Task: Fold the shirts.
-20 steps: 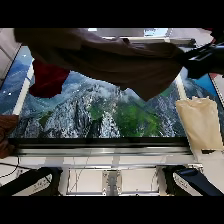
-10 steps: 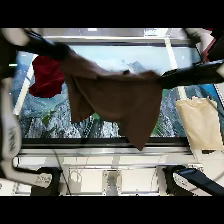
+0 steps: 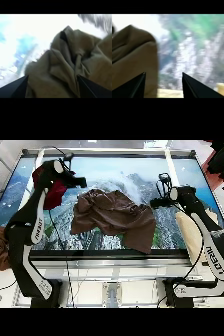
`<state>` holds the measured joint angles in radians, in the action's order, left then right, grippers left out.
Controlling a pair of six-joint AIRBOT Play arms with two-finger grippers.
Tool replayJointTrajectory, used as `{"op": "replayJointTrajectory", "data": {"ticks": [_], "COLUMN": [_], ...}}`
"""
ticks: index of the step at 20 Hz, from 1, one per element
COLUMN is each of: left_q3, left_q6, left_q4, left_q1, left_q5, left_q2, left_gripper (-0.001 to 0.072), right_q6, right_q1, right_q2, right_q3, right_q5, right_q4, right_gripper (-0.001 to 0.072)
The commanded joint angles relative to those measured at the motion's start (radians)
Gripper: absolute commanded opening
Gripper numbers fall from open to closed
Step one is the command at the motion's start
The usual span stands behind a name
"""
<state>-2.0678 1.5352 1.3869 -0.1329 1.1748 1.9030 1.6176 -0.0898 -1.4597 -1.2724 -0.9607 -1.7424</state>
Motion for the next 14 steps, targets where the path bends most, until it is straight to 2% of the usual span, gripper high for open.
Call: {"op": "replayJointTrajectory", "data": {"ticks": [1, 4, 6, 9, 11, 12, 14], "left_q3": [-0.031, 0.104, 0.215, 0.579, 0.907, 1.070, 1.327], "left_q6": [-0.046, -0.039, 0.015, 0.039, 0.114, 0.165, 0.172], "left_q4": [0.140, 0.360, 0.340, 0.179, 0.027, -0.079, -0.325], "left_q1": [0.053, 0.135, 0.235, 0.390, 0.456, 0.472, 0.474], "left_q5": [0.002, 0.040, 0.070, 0.105, 0.096, 0.045, -0.103], "left_q2": [-0.146, -0.402, -0.552, -0.789, -0.930, -0.991, -1.067], "left_gripper": [0.0697, 0.0697, 0.0697, 0.0696, 0.0696, 0.0696, 0.0696], "right_q6": [0.083, 0.043, -0.011, -0.156, -0.251, -0.308, -0.390], "right_q1": [0.082, 0.227, 0.330, 0.443, 0.475, 0.476, 0.474], "right_q2": [-0.024, 0.017, 0.046, 0.053, 0.053, 0.053, 0.048], "right_q3": [-0.052, -0.062, -0.062, -0.051, -0.004, 0.027, 0.100], "right_q5": [-0.127, -0.210, -0.205, -0.206, -0.208, -0.208, -0.188], "right_q4": [-0.232, -0.146, 0.026, 0.315, 0.486, 0.558, 0.686], "right_gripper": [0.0513, 0.0505, 0.0505, 0.0505, 0.0505, 0.0505, 0.0504]}}
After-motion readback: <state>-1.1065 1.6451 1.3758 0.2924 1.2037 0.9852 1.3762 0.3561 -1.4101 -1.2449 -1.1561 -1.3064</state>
